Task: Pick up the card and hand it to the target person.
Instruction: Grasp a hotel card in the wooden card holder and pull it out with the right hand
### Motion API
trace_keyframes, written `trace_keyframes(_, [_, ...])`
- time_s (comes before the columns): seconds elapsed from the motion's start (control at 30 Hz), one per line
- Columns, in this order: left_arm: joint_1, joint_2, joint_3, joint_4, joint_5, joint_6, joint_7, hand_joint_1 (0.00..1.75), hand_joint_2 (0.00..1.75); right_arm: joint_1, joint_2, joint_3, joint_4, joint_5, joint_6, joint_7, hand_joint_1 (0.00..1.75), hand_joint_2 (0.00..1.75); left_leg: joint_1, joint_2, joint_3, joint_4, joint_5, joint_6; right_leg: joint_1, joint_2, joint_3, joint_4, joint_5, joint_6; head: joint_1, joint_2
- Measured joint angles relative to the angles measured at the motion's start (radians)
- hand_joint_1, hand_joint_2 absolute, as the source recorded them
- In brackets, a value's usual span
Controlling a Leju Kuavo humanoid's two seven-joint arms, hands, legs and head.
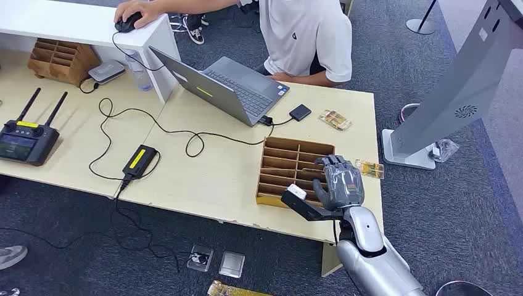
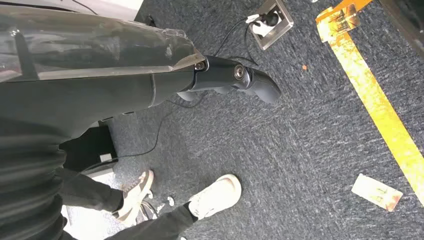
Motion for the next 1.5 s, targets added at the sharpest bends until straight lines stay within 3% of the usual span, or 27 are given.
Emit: trace_keyframes(1.5, [0.001,0.000,-0.001,0.000,0.010,0.000,0.000,0.00,1.75,-0.011,0.041,0.004,0.012,0.001,0.007,-0.028,0.90,1.75,0.000,0.000,0.000,0.000,0.000,0.000,0.000,0.000,0.000,0.000,0.000,0.000,0.000,0.000])
